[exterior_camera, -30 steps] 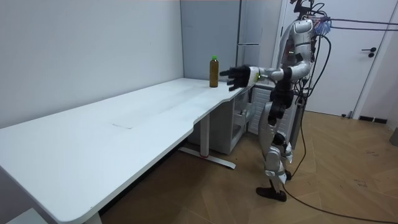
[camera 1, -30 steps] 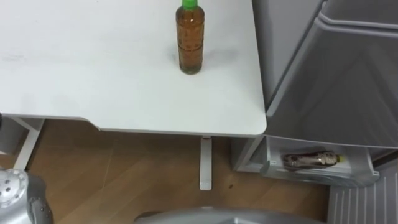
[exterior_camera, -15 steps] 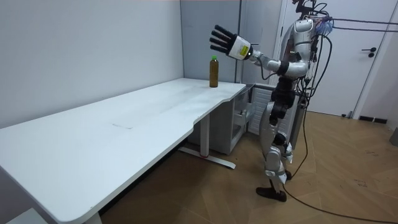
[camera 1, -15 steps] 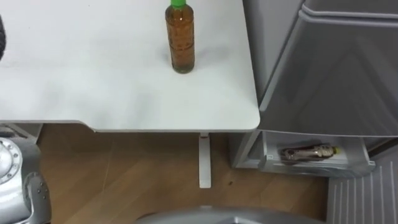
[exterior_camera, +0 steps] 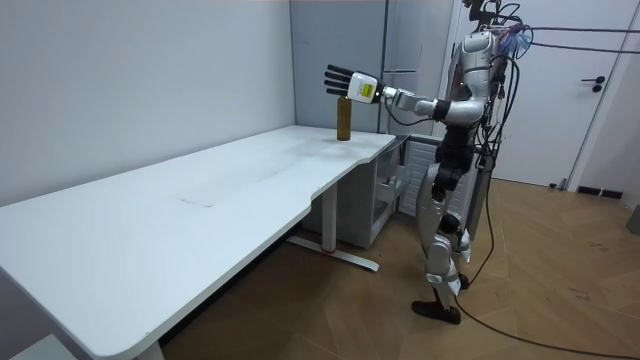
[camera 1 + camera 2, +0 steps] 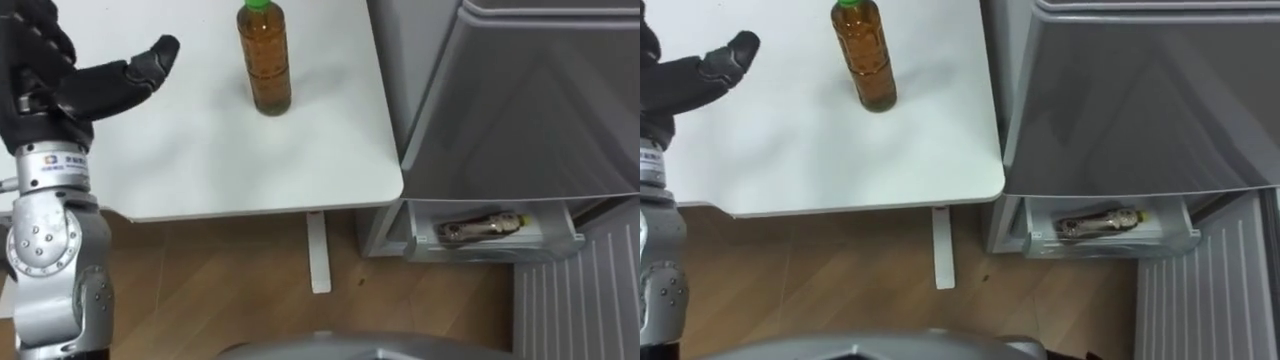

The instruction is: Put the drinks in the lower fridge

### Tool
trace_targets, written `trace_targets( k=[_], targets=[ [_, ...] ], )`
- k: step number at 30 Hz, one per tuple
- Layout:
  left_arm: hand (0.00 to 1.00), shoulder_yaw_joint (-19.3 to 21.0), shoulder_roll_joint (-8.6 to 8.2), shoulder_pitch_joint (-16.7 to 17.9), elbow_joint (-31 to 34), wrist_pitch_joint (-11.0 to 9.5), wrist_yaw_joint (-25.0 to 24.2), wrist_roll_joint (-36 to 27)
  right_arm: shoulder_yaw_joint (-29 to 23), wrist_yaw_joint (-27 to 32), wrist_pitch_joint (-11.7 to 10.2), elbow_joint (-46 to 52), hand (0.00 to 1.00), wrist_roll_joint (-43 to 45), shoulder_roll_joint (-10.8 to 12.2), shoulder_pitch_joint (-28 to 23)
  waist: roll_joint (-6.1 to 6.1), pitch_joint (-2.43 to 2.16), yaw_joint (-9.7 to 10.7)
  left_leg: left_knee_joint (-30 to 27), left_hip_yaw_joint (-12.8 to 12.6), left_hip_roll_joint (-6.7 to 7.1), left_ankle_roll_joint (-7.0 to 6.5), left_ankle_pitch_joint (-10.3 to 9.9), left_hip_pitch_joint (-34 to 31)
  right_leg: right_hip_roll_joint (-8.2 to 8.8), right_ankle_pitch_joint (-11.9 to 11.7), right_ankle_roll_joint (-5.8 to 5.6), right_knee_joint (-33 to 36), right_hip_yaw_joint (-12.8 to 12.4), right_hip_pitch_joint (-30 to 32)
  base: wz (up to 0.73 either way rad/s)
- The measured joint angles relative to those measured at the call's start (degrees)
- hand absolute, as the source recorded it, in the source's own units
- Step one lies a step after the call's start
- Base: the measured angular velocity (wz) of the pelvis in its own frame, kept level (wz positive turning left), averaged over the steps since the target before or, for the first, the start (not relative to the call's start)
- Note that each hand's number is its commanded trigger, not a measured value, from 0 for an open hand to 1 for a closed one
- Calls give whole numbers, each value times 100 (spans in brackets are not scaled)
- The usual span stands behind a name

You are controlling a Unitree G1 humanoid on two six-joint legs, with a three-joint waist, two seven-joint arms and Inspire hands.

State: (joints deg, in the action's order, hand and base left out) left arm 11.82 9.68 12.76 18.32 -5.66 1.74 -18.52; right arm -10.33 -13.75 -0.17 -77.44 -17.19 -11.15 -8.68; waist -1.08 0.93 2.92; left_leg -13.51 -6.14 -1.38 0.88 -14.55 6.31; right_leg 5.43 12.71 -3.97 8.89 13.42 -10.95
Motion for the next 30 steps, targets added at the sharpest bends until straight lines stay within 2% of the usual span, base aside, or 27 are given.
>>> trace_targets(
  k=[8, 15, 18, 21, 23, 27, 30],
  targets=[
    [0, -421, -2, -188, -210, 248, -290, 5, 199, 111, -7, 3, 0, 5, 15, 128, -61, -6, 22, 9, 5, 1, 0, 0, 15, -2, 0, 0, -7, -15, -3, 0],
    [0, -486, -4, -511, -445, 574, -482, 67, 224, 110, 34, 3, 0, 75, 12, 175, -61, -8, 78, 2, -41, -4, 0, 0, 25, -9, -9, 7, -7, -96, 7, -3],
    [0, -489, -4, -628, -454, 605, -544, 46, 224, 115, 43, 29, 0, 71, 10, 162, -50, -9, 86, 2, -65, -7, 0, 0, 34, -13, -13, 7, -6, -135, 13, -5],
    [0, -494, -6, -704, -558, 611, -602, 35, 226, 176, 62, 201, 0, 68, 10, 62, -11, -31, 82, 8, -153, -25, 0, 0, 68, -24, -31, 12, -6, -233, 34, -16],
    [0, -495, -13, -708, -650, 684, -620, 62, 223, 236, 73, 212, 0, 59, 15, 55, 10, -43, 120, 19, -176, -47, 0, 0, 86, -45, -59, 25, -5, -269, 56, -16],
    [0, -512, -60, -753, -1042, 689, -591, 63, 219, 317, 65, 218, 0, 62, 28, 28, 25, -49, 163, 77, -245, -66, 4, 2, 146, -68, -69, 37, 4, -388, 62, -13],
    [0, -512, -86, -758, -1229, 692, -540, 43, 210, 321, 27, 236, 0, 41, 75, 19, -16, -33, 193, 78, -265, -76, 6, 3, 144, -74, -73, 39, 43, -404, 97, -5]
  ],
)
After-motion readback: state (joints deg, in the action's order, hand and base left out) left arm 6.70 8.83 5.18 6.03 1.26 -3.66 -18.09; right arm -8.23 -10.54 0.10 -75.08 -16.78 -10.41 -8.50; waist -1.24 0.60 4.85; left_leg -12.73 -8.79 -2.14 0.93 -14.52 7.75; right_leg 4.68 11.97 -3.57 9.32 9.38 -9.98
